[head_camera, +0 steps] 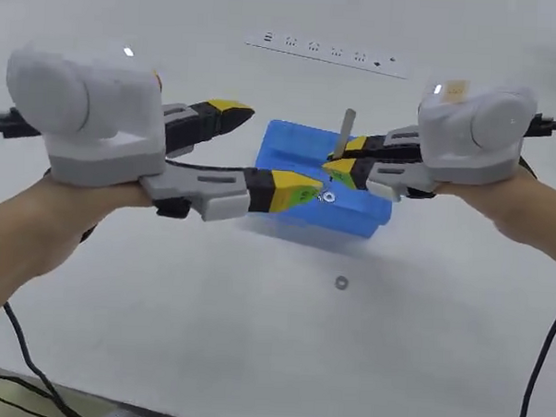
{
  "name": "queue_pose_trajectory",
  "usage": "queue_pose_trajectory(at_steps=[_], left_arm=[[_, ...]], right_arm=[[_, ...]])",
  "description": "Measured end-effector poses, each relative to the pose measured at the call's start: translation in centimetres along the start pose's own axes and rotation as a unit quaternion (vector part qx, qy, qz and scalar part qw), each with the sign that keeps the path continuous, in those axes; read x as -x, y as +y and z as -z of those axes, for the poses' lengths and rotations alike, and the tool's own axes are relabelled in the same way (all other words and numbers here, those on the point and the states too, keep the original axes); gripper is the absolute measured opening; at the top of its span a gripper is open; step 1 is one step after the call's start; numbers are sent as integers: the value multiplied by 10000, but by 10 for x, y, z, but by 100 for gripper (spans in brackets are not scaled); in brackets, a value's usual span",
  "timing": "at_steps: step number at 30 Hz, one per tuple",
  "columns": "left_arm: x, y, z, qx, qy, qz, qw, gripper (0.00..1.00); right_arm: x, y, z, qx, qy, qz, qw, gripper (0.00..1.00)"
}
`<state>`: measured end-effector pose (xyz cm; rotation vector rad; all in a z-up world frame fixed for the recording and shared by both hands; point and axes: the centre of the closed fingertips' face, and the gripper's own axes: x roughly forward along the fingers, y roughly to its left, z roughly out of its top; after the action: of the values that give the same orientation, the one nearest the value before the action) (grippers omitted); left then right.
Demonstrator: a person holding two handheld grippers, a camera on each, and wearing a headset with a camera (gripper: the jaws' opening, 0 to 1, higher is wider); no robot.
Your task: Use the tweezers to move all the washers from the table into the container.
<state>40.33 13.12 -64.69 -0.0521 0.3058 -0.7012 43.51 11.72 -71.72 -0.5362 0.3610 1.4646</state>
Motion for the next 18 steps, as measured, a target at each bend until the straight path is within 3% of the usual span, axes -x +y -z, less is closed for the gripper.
queue_pose_trajectory(at_steps=[6, 7, 10, 12, 16, 18], left_arm=[[-27, -15, -3, -425, 267, 512, 9974, 57], [-30, -24, -3, -367, 330, 776, 9958, 50], [-36, -25, -5, -568, 372, 811, 9944, 36], [-39, -26, -7, -604, 387, 876, 9936, 36], [-39, -29, -9, -835, 449, 1057, 9899, 22], [-38, -29, -8, -958, 515, 1106, 9879, 20]], right_arm=[[1, 12, 1, 234, 93, -147, 9996, 7], [2, 14, 1, 285, 97, -179, 9994, 7], [3, 19, -1, 358, 91, -248, 9990, 7], [3, 22, -1, 417, 85, -289, 9987, 7], [4, 25, -4, 450, 57, -346, 9984, 7], [5, 27, -5, 469, 34, -375, 9982, 7]])
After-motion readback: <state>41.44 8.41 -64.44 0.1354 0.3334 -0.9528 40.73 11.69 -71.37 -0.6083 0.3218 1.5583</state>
